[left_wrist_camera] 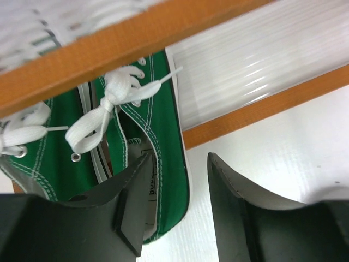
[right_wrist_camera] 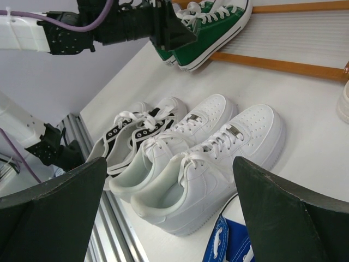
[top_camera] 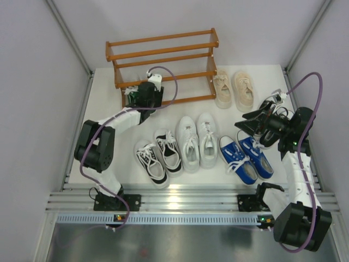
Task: Place and organize the shoes onto the shoe shelf
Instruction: Adjust the shoe at the shoe shelf.
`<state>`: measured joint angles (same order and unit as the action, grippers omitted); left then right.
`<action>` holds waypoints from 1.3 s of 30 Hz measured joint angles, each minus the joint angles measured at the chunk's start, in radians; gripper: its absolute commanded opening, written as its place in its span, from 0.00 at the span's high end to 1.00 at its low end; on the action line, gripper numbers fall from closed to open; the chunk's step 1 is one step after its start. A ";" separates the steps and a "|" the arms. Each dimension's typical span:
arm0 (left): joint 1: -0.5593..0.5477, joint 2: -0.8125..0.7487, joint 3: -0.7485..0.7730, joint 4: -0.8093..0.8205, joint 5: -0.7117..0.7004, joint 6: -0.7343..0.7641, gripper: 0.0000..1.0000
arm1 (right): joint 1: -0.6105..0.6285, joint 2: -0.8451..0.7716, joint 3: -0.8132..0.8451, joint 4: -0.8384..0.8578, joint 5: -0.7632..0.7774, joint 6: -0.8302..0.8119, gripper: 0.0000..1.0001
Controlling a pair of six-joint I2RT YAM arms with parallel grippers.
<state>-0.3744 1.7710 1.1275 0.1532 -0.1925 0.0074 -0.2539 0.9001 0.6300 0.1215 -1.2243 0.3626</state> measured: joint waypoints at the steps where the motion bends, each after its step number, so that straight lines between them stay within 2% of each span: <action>1: 0.000 -0.016 0.000 -0.003 0.007 -0.007 0.48 | 0.000 0.000 0.000 0.000 0.000 -0.001 0.01; 7: 0.002 -0.164 -0.019 -0.027 0.040 -0.058 0.41 | 0.000 0.000 0.000 -0.003 0.000 -0.003 0.01; 11: 0.026 -0.281 -0.071 -0.057 0.060 -0.160 0.38 | -0.005 0.000 0.000 -0.004 0.000 -0.003 0.01; 14: 0.117 -0.375 -0.161 -0.059 0.124 -0.302 0.37 | -0.005 0.000 0.000 -0.004 0.000 -0.003 0.01; 17: 0.266 -0.417 -0.243 -0.056 0.210 -0.432 0.38 | -0.005 0.000 0.000 -0.004 -0.001 -0.003 0.01; 20: 0.381 -0.415 -0.299 -0.054 0.266 -0.516 0.40 | -0.005 0.000 0.000 -0.005 -0.001 -0.003 0.00; 24: 0.446 -0.373 -0.318 -0.034 0.337 -0.567 0.46 | -0.005 0.000 0.000 -0.006 -0.002 -0.003 0.01; 33: 0.486 -0.238 -0.324 0.116 0.413 -0.579 0.50 | -0.005 0.000 0.000 -0.007 -0.004 -0.003 0.01; 39: 0.486 -0.148 -0.291 0.160 0.435 -0.571 0.50 | -0.005 0.000 0.000 -0.007 -0.004 -0.003 0.01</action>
<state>0.1116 1.6234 0.8360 0.3134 0.2428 -0.5632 -0.2588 0.8997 0.6304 0.1146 -1.2282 0.3592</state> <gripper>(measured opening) 0.503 0.993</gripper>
